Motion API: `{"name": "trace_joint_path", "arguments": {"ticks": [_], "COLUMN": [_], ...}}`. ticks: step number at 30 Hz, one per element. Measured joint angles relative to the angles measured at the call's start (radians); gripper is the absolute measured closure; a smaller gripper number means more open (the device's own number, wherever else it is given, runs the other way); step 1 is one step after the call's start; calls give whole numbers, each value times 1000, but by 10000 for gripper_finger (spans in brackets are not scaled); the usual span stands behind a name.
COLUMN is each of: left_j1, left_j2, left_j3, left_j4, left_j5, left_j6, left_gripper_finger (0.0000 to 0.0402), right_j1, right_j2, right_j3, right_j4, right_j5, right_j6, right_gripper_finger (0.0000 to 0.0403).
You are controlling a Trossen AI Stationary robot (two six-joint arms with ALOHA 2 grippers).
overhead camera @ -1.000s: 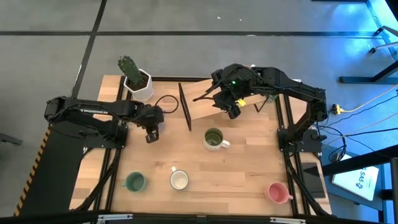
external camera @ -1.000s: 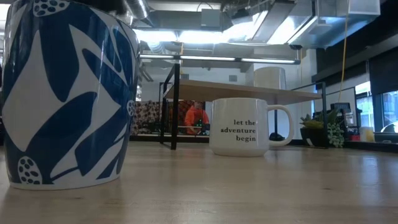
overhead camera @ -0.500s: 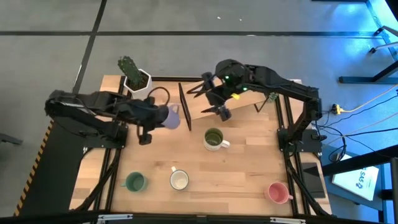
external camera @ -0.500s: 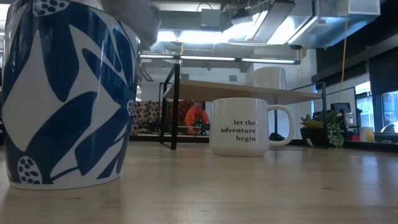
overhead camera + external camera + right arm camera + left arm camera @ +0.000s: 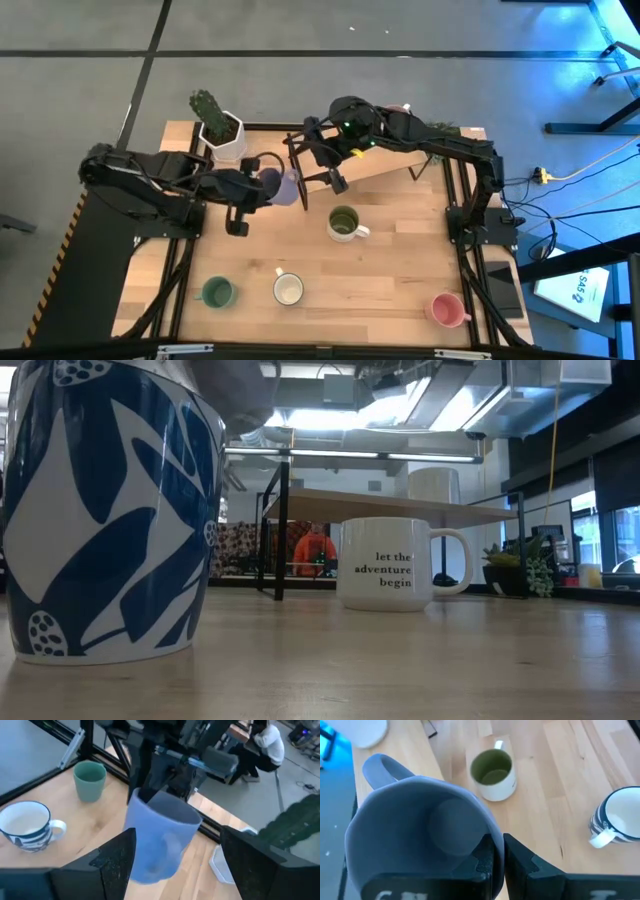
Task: Place coffee mugs
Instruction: Put the purple mug on the shelf
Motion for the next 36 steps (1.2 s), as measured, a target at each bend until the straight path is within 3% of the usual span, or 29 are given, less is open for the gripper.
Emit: {"name": "trace_joint_path", "arguments": {"ticks": [11, 21, 26, 33, 36], "left_j1": [-11, -11, -11, -11, -11], "left_j2": [16, 15, 15, 15, 16], "left_j3": [1, 1, 1, -1, -1], "left_j4": [31, 58, 85, 72, 72], "left_j5": [-46, -71, -71, -79, -91], "left_j6": [53, 98, 127, 129, 137], "left_gripper_finger": [387, 387, 387, 387, 387], "right_j1": [2, 1, 1, 1, -1], "right_j2": [51, 52, 52, 51, 50], "right_j3": [-1, -2, -2, -1, -1], "right_j4": [-6, -55, -58, -55, -52], "right_j5": [-25, 35, 44, 69, 59], "right_j6": [35, 38, 38, 58, 61], "right_gripper_finger": [127, 135, 204, 370, 379]}}
